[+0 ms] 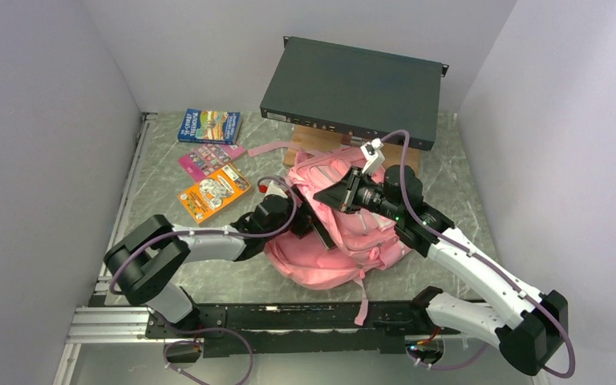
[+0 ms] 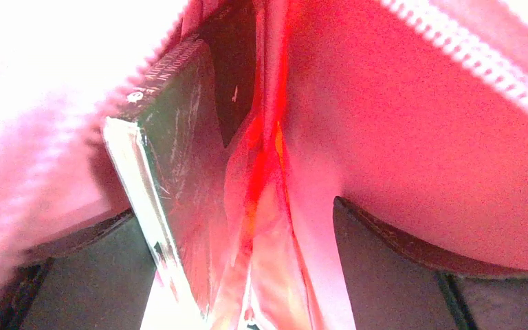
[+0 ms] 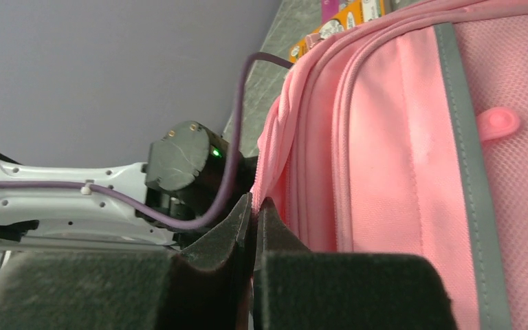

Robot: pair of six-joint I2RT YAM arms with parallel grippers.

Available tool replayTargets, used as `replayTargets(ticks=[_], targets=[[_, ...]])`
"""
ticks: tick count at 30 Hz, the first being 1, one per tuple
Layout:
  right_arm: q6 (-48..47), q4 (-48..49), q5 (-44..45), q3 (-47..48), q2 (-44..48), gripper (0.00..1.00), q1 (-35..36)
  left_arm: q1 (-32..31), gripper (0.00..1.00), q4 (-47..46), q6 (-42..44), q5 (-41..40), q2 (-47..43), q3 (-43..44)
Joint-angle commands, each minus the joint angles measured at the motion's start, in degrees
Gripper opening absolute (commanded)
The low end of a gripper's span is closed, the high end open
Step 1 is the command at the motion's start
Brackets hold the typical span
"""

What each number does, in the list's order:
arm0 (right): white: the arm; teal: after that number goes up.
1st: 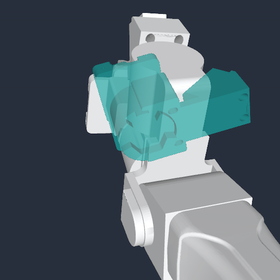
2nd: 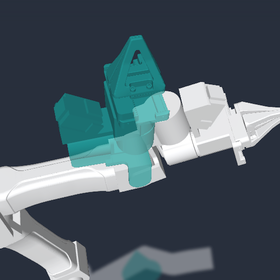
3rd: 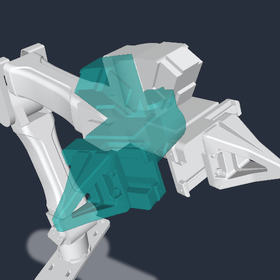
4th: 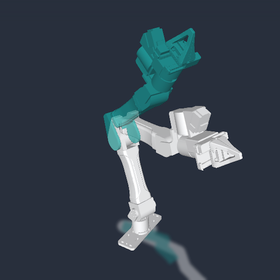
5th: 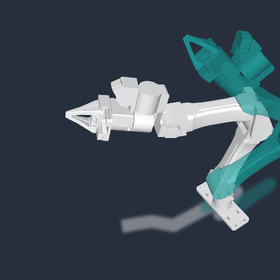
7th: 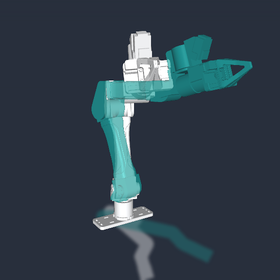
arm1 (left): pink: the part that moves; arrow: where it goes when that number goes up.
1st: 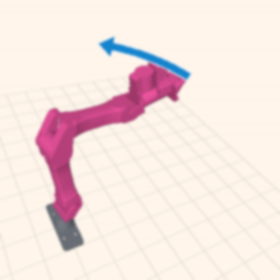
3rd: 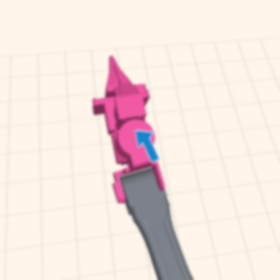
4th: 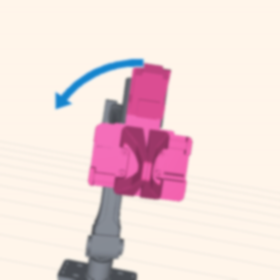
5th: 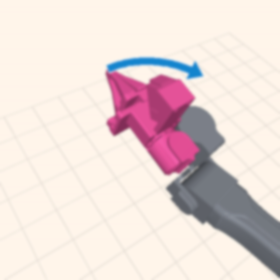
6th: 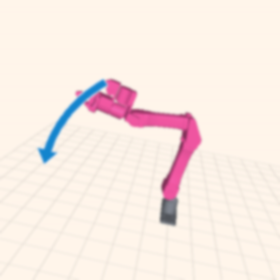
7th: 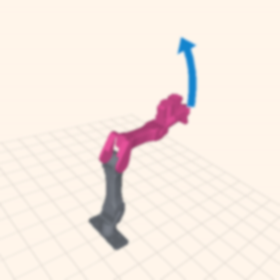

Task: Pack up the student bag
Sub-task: Place the book in the student bag.

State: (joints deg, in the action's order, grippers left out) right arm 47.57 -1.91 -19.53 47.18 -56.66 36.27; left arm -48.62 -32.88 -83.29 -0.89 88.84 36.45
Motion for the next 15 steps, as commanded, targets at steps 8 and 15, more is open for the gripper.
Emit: replayTargets(ticks=[8,15], targets=[[-7.32,-1.24,4.81,1.11,3.02,0.0,-2.61,4.21,0.97,14.67,14.82,9.48,-17.73,-2.98],[-6.36,1.4,1.99,0.25,2.65,0.0,-2.78,5.24,0.6,4.78,11.76,13.0,-13.13,-3.54]])
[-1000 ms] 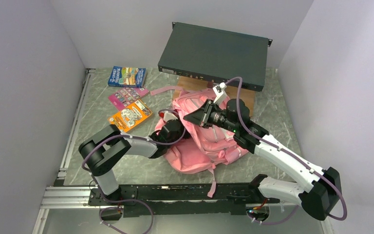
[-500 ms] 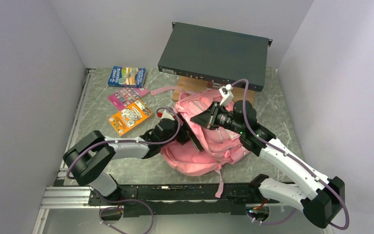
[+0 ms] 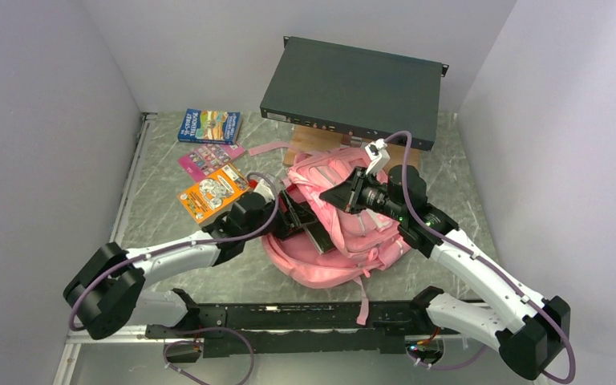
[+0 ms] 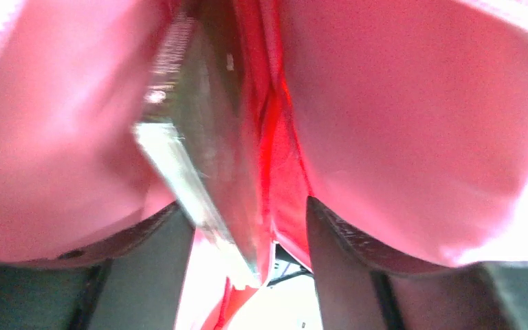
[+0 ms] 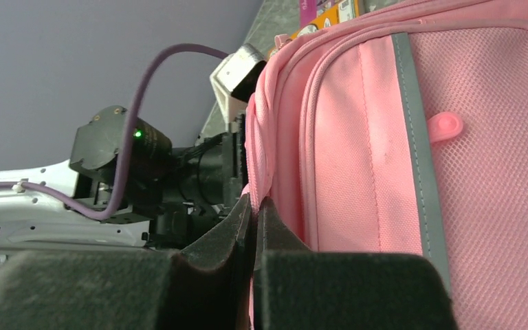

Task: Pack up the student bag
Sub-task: Place the book in the student bag.

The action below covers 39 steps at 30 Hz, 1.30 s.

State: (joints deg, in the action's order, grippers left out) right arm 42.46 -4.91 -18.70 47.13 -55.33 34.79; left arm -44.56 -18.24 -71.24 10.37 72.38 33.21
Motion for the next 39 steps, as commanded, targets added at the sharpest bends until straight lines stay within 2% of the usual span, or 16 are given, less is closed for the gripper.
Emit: replayTargets(ticks=[1,4,5,9,12,13,14,15,16,20,21,24,31,33,39], targets=[[-1.4,4.01,1.05,1.04,1.16,0.0,-1.3,1.16,0.48,-10.68,-1.21,2.44,5.19,0.36],[-2.05,1.24,0.88,2.88,1.25,0.0,-1.31,1.14,0.2,-13.98,-3.41,1.9,9.35,1.76],[-1.51,1.97,0.86,2.36,1.89,0.0,-1.32,1.12,0.14,-14.35,-3.61,1.4,10.44,2.67],[-0.37,2.79,1.65,0.99,3.21,0.0,-1.34,0.91,0.13,-11.39,-4.92,-0.93,13.72,8.58],[-0.55,3.71,2.22,0.53,2.67,0.0,-1.37,-0.11,0.14,-2.44,-6.07,-6.08,14.45,13.83],[-1.31,2.42,2.91,1.47,2.33,0.0,-1.31,-0.12,0.16,0.22,-7.6,-6.11,14.68,15.23],[-1.84,1.52,3.56,1.91,2.24,0.0,-1.35,-0.11,0.24,2.37,-9.29,-5.88,14.55,16.04],[-1.7,1.34,3.52,1.99,2.42,0.0,-1.37,-0.12,0.37,4.48,-9.94,-5.67,13.92,16.66],[-1.6,1.88,3.39,1.87,2.81,0.0,-1.52,-0.12,0.54,8.21,-10.32,-5.73,12.91,17.39],[-2.69,0.24,4.14,2.74,3.73,0.0,-1.58,0.05,0.94,19.46,-7.06,-5.35,7.22,18.43],[-3.25,-0.26,4.49,2.86,3.72,0.0,-1.61,0.13,0.99,21.31,-6.17,-4.5,6.24,18.5],[-4.65,-0.81,4.39,2.91,3.58,0.0,-1.57,0.36,0.99,23.46,-2.09,-3.22,3.04,17.57],[-6.23,-1.14,5.93,1.12,3.59,0.0,-1.58,1.47,0.79,17.2,8.32,-2.45,-6.28,11.28],[-7.56,-2.14,7.12,0.72,3.54,0.0,-1.62,1.6,0.8,14.84,13.66,-0.96,-9.91,9.35],[-11.11,-3.11,8.29,-0.79,2.87,0.0,-1.59,2.38,0.99,18.14,27.41,5.58,-16.62,10.56]])
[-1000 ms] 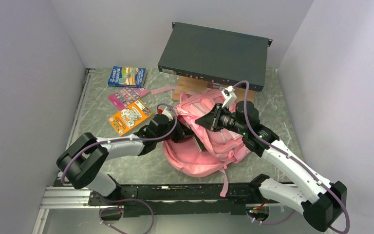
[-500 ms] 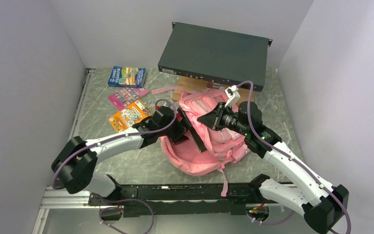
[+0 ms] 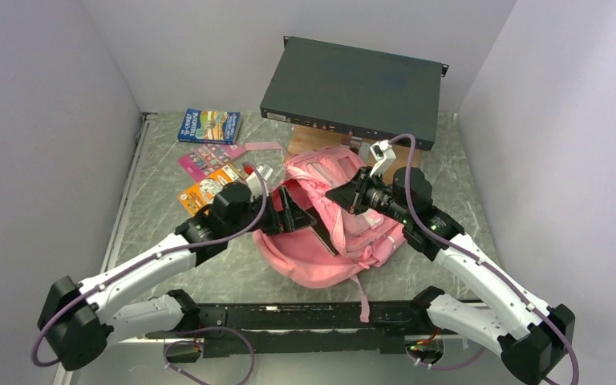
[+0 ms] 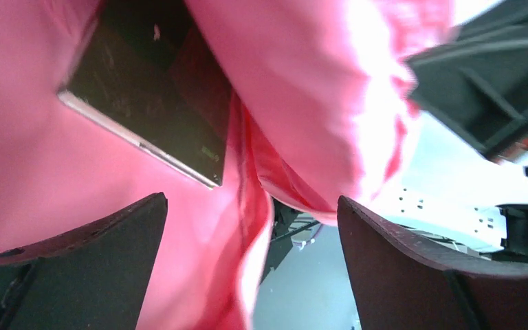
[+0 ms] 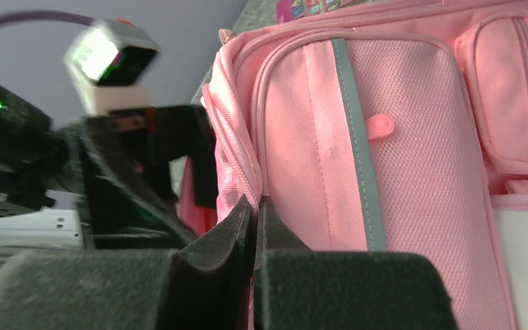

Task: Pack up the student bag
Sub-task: Place the book in the student bag, then pick up the book from the center of the board.

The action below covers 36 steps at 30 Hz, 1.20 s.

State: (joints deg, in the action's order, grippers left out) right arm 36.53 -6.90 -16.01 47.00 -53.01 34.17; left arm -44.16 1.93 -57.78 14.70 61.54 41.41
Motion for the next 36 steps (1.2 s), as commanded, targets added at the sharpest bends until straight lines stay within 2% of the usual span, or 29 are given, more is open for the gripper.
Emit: replayTargets(ticks=[1,5,9,12,15,18,23,26,28,31,33,36], targets=[[-5.7,-0.66,4.32,-0.68,0.04,0.0,-0.94,2.09,0.99,-0.7,15.19,3.07,-5.97,2.67],[-7.17,-0.28,0.8,0.28,-2.29,0.0,-0.53,2.24,0.99,-1.32,16.26,8.06,-5.72,2.61],[-7.47,-0.85,2.48,1.14,-3.32,0.0,1.78,2.31,0.94,-8.36,16.33,10.4,-6.16,0.83],[-7.17,-2.88,8.02,0.45,-2.66,0.0,4.08,2.51,0.95,-8.72,17.32,5.06,-10.34,-0.75],[-6.03,-3.52,14.75,-1.72,-1.9,0.0,8.12,4.11,0.97,-1.43,18.68,-2.04,-14.11,0.27],[-3.83,1.44,12.9,-5.09,-3.62,0.0,9.38,8.96,0.99,9.27,19.4,-6.67,-16.16,1.87],[-5.34,5.33,11.1,-5.89,-12.24,0.01,9.65,25.12,1.0,17.92,20.78,-1.35,-19.93,1.84],[-10.08,5.18,5.53,-3.73,-17.24,0.21,10.23,36.52,1.0,23.42,22.24,4.3,-20.16,3.18],[-12.82,3.1,4.88,-1.85,-19.45,0.33,11.59,44.62,1.0,26.17,23.0,7.33,-19.5,3.83],[-16.3,-1.26,11.67,1.04,-19.45,0.52,15.36,57.1,1.0,26.11,21.0,12.91,-16.78,2.26],[-17.96,-3.09,16.42,3.05,-18.39,0.66,17.74,64.02,1.0,23.6,17.92,17.91,-11.69,-0.17],[-19.49,-4.85,20.6,7.07,-18.76,0.77,18.21,69.39,1.0,18.79,12.99,22.32,-4.16,-3.06]])
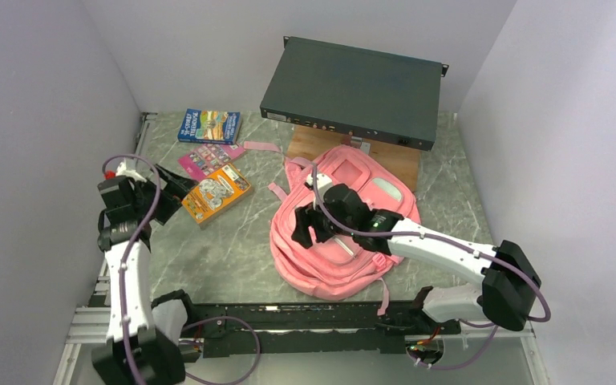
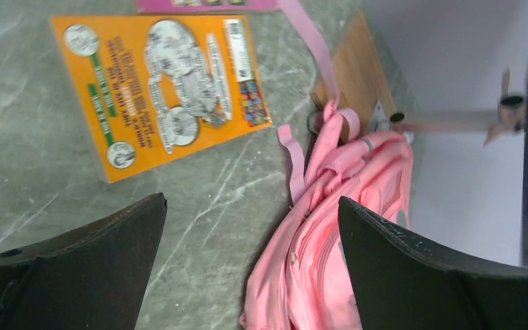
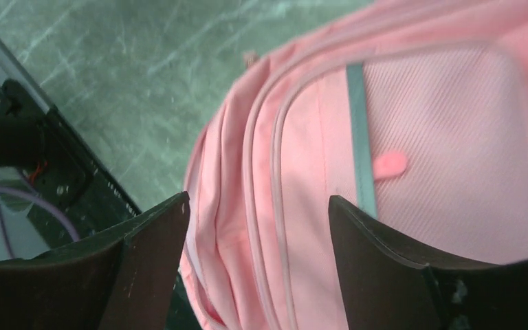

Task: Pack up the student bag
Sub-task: Pick up the book from the center of the board.

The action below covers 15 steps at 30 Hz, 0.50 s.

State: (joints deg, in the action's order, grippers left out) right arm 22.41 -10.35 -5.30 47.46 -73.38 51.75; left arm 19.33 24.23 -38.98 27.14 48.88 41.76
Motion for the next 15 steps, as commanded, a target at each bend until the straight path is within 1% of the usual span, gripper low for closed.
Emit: replayTargets(ticks=[1,2,3,4,7,8,11,12,13,14,15], targets=[[-5.85,-2.05,10.8,8.43,0.87,0.81,0.68,6.54,1.0,-5.02,-7.08,10.01,11.79,-3.84],[-6.36,-2.94,11.67,10.31,-0.09,0.86,0.76,6.65,1.0,-7.64,-7.73,8.94,13.51,-4.16],[-6.74,-3.01,12.39,12.18,-1.12,0.88,0.81,6.61,1.0,-9.16,-7.84,7.07,14.9,-4.3],[-7.15,-2.67,12.68,13.77,-2.37,0.89,0.81,6.6,1.0,-9.12,-7.75,5.36,16.0,-4.08],[-6.78,0.19,14.3,18.11,-7.99,0.9,0.89,6.59,1.0,-5.29,-3.13,-1.07,18.97,0.08],[-5.87,0.68,15.21,21.0,-10.49,0.9,0.87,6.57,1.0,-4.45,-2.09,-3.5,19.72,0.84],[-3.22,1.15,16.43,28.89,-19.9,0.86,1.03,6.59,1.0,-4.78,0.02,-4.45,22.99,1.37],[-2.77,1.57,16.82,31.23,-23.02,0.84,1.19,6.58,1.0,-5.65,0.38,-3.48,24.42,1.01],[-2.31,2.1,17.31,33.39,-22.55,0.81,1.41,6.59,0.99,-6.66,0.66,-2.22,25.89,0.7],[-2.02,2.7,17.78,35.41,-27.86,0.77,1.55,6.55,0.99,-7.04,1.23,-1.19,27.55,0.66],[-1.95,3.52,18.42,37.1,-31.24,0.74,1.78,6.56,0.99,-6.94,1.95,-0.5,29.13,0.9]])
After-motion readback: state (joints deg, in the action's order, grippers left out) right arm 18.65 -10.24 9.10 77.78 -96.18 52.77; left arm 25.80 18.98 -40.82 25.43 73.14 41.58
